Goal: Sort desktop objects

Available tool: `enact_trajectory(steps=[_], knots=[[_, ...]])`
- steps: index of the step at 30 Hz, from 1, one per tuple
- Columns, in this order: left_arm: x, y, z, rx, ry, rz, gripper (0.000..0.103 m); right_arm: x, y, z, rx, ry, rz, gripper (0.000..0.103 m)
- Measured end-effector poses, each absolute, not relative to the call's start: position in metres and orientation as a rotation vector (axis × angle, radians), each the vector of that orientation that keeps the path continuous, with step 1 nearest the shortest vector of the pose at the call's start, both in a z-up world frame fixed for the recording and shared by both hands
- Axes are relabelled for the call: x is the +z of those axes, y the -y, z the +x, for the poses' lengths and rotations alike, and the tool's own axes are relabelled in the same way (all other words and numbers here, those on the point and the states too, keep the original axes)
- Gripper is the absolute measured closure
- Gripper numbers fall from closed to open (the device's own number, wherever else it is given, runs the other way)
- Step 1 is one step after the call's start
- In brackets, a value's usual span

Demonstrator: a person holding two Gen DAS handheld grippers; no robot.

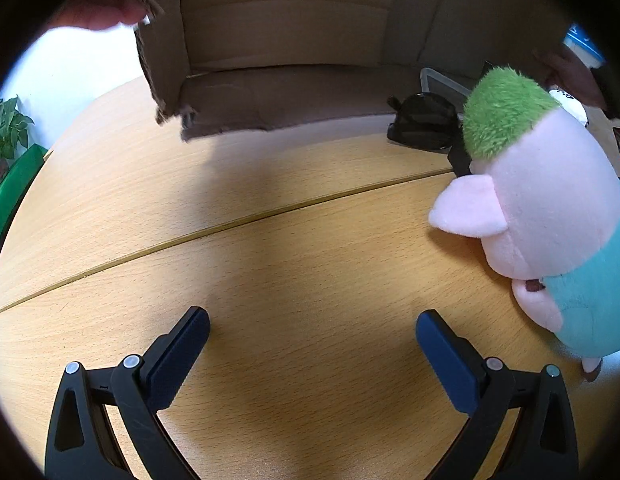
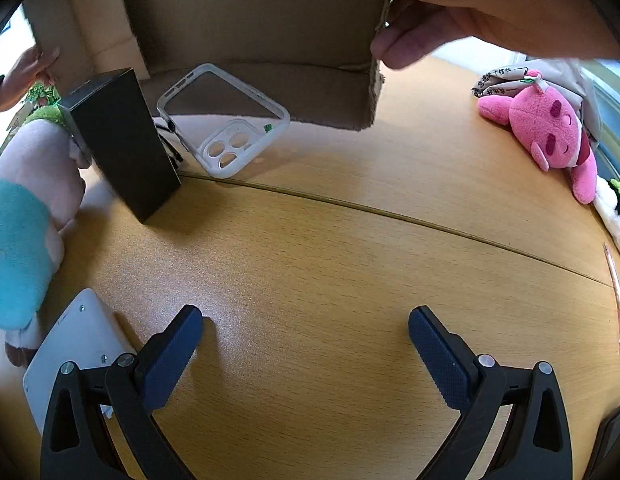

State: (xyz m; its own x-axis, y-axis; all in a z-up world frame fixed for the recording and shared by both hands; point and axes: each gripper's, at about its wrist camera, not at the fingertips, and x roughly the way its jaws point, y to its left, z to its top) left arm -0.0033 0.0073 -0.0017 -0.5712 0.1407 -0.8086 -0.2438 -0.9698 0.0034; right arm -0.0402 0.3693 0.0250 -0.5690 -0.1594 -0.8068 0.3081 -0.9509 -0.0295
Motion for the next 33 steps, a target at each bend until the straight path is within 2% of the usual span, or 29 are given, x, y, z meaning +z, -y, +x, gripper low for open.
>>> enact_trajectory(steps=[33], knots=[[0.005, 0.004, -0.002, 2.599, -0.166, -1.323, 0.0, 0.026, -0.37, -0.039, -2.57, -0.232, 1.295, 0.0]])
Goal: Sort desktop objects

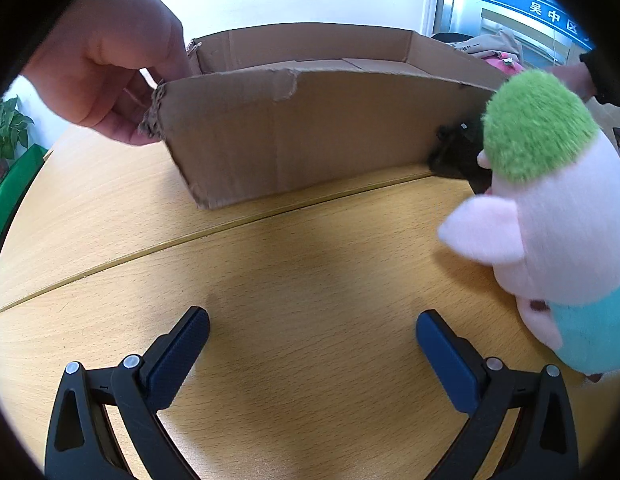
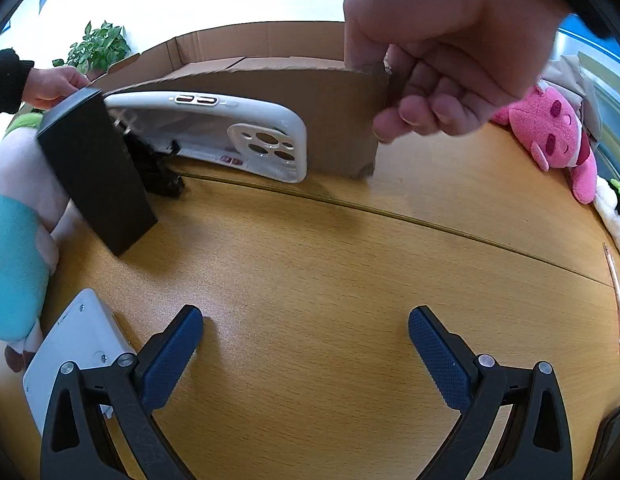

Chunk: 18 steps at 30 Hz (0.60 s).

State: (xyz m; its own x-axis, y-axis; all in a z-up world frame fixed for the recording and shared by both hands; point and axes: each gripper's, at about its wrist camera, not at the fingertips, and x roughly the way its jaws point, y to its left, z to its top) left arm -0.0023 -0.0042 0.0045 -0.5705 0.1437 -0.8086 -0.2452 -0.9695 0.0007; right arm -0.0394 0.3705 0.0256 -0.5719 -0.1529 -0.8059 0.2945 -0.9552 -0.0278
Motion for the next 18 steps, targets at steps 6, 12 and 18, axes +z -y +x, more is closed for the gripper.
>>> enact_trajectory(steps=[6, 12, 18], knots=[[0.0046, 0.0042, -0.0022, 2.599, -0.165, -1.323, 0.0, 0.0257, -0.3705, -0.0395, -2.572, -0.23, 1.296, 0.0], [0.0047, 0.0045, -0.0022, 2.599, -0.165, -1.323, 0.0, 0.0257, -0.3705, -0.0394, -2.574, -0.228, 1.297, 0.0], [0.0046, 0.0042, -0.0023, 2.598, -0.165, -1.323, 0.0, 0.0257, -0.3705, -0.0394, -2.575, -0.227, 1.298, 0.0]])
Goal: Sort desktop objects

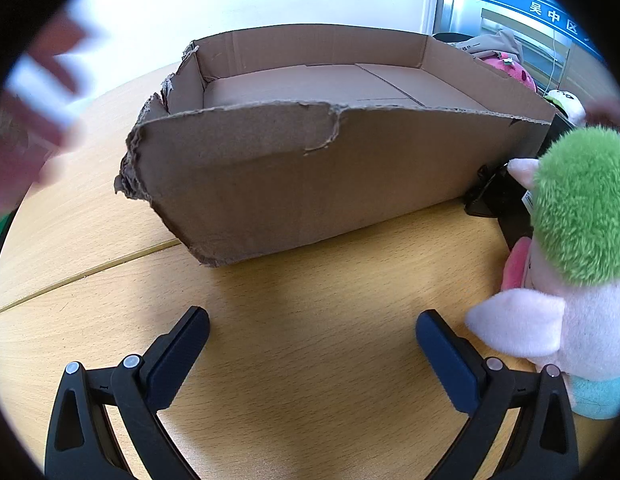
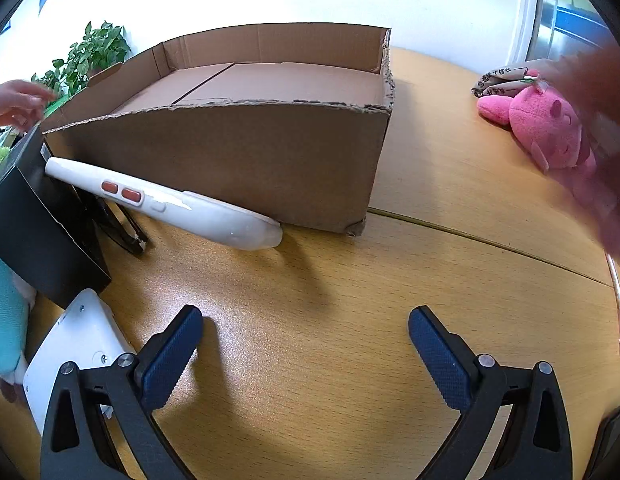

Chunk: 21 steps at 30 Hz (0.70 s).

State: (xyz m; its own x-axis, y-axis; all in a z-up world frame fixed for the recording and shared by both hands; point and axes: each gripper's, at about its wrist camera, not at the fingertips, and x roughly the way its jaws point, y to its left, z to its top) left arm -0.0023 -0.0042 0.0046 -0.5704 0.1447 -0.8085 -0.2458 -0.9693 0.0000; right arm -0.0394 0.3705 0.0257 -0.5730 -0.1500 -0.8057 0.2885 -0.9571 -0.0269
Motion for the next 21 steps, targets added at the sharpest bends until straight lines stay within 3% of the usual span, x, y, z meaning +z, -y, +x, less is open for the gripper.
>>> enact_trajectory(steps=[21], knots=[[0.0056, 0.0019, -0.0085, 2.598, -0.164, -1.321, 0.0, 0.0241, -0.3697, -0.041, -2.609, -0.199, 1.317, 0.0]])
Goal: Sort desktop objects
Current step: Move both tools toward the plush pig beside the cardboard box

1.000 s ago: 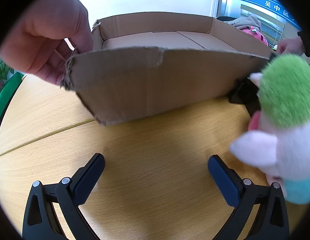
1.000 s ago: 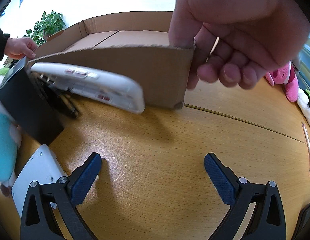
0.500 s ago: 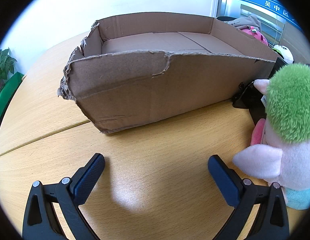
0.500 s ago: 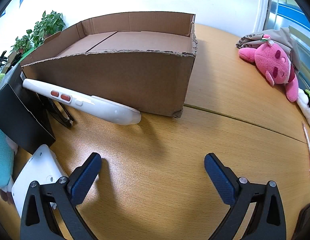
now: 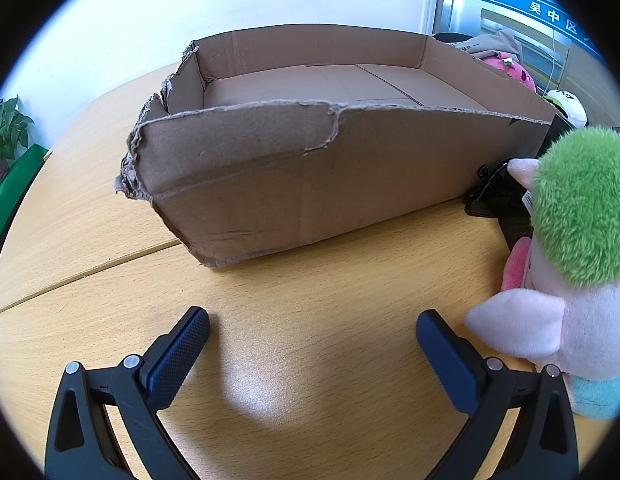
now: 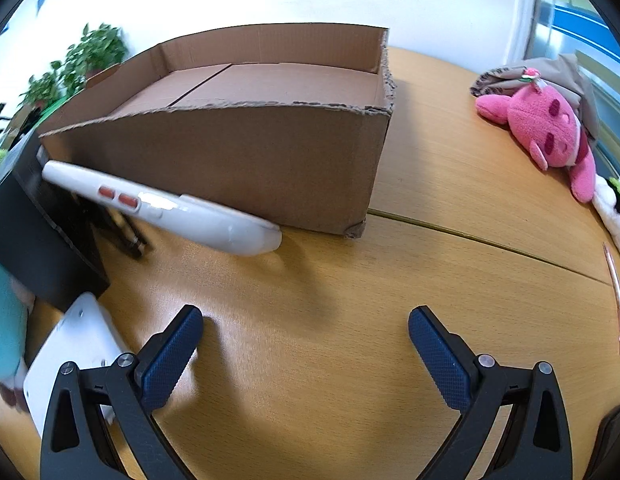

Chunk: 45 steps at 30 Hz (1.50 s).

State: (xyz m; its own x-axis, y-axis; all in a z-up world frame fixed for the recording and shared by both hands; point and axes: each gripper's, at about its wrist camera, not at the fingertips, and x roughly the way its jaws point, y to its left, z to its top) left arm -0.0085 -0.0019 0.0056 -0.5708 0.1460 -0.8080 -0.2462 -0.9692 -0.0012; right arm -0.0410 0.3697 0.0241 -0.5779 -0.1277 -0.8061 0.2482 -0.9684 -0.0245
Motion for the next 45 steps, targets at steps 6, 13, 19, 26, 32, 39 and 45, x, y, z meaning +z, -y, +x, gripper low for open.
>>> enact_trajectory(steps=[6, 13, 19, 26, 32, 39, 45], knots=[[0.006, -0.001, -0.016, 2.579, -0.16, -1.365, 0.001, 0.031, -0.368, -0.03, -2.589, -0.233, 1.492, 0.0], [0.056, 0.085, 0.051, 2.558, 0.223, -1.532, 0.001, 0.112, -0.372, 0.013, -2.728, -0.211, 1.538, 0.0], [0.185, 0.144, 0.11, 2.904, 0.26, -1.391, 0.001, 0.191, -0.316, 0.01, -2.802, -0.166, 1.422, 0.0], [0.295, 0.138, 0.126, 3.16, 0.068, -1.119, 0.001, 0.258, -0.242, -0.01, -2.755, -0.163, 1.271, 0.0], [0.328, 0.1, 0.124, 3.218, -0.071, -1.159, 0.001, 0.304, -0.212, 0.003, -2.792, -0.215, 1.192, 0.0], [0.342, 0.059, 0.13, 3.171, -0.152, -1.02, 0.001, 0.333, -0.216, 0.028, -2.861, -0.148, 1.173, 0.0], [0.336, 0.03, 0.116, 3.039, -0.031, -1.038, 0.001, 0.342, -0.218, 0.039, -2.888, -0.103, 1.168, 0.0]])
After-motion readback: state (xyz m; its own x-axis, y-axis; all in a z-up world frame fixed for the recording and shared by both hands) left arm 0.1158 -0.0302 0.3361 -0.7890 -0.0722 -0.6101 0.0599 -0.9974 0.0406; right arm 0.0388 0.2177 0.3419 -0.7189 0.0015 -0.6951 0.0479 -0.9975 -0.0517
